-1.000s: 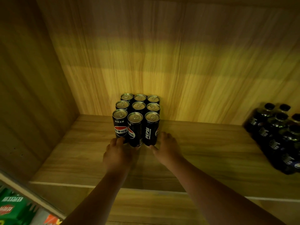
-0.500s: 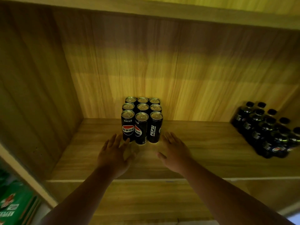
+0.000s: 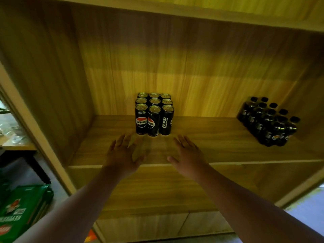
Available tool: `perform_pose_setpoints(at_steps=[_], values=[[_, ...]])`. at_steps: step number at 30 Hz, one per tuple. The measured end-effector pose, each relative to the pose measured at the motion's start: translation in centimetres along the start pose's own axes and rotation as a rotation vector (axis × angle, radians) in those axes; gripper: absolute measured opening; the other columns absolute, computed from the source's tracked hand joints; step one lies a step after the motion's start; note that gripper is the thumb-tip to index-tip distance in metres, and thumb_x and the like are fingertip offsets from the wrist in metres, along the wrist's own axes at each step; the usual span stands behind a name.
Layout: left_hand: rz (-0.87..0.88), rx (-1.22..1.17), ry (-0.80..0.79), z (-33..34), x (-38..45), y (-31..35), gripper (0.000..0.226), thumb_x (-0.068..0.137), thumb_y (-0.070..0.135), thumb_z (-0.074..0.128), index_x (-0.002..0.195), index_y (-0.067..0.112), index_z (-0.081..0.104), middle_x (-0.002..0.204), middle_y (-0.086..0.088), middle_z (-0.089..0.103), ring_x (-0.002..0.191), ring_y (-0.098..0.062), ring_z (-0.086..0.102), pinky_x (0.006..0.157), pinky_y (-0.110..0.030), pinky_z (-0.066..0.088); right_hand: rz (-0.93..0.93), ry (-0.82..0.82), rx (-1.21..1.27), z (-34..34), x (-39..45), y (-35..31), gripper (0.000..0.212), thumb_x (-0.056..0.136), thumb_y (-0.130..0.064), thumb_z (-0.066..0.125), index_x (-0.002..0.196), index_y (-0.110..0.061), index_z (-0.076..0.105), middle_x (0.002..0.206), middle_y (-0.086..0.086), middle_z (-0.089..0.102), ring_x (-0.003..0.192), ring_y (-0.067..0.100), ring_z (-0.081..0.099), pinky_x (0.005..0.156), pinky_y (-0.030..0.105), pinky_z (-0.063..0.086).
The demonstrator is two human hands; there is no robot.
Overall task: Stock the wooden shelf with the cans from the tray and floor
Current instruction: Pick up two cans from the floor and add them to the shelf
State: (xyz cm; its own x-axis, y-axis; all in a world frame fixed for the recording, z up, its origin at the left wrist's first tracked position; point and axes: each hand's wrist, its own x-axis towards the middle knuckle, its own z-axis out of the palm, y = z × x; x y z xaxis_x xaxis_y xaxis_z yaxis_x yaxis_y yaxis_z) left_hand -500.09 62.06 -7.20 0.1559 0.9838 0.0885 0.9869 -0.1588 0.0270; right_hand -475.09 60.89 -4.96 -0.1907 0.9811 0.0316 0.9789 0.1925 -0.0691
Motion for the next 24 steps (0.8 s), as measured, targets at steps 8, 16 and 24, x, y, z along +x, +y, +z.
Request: perform_pose_setpoints(at_steps=[8,16,24], values=[[-0.068,0.014,0.052,0.8,-9.1,3.9,0.091,0.077,0.078,0.003,0.156,0.035,0.011,0.165,-0.002,0.010,0.152,-0.024,0.006,0.119,-0.044,0.015,-0.155,-0.008,-0.012,0.1,-8.2,0.4,0.076,0.096,-0.064,0.029,0.157,-0.029,0.000,0.164,-0.003,-0.009,0.151,0.018,-0.008,0.120,0.040,0.008],[-0.090,0.005,-0.001,1.2,-19.2,6.6,0.079,0.090,0.076,0.021,0.156,0.038,0.002,0.166,0.000,0.000,0.152,-0.025,0.004,0.121,-0.044,0.013,-0.243,-0.007,0.022,2.8,-15.4,-0.9,0.074,0.093,-0.069,0.027,0.156,-0.036,0.007,0.165,-0.006,-0.006,0.151,0.019,-0.004,0.120,0.044,0.014],[-0.090,-0.022,-0.041,8.1,-24.9,3.5,0.078,0.090,0.075,0.020,0.156,0.037,0.003,0.165,0.002,-0.001,0.152,-0.022,-0.001,0.120,-0.040,0.008,-0.239,-0.084,0.074,10.3,-18.9,-5.1,0.074,0.094,-0.068,0.023,0.156,-0.035,0.001,0.164,-0.007,-0.010,0.151,0.017,-0.008,0.120,0.042,0.011]])
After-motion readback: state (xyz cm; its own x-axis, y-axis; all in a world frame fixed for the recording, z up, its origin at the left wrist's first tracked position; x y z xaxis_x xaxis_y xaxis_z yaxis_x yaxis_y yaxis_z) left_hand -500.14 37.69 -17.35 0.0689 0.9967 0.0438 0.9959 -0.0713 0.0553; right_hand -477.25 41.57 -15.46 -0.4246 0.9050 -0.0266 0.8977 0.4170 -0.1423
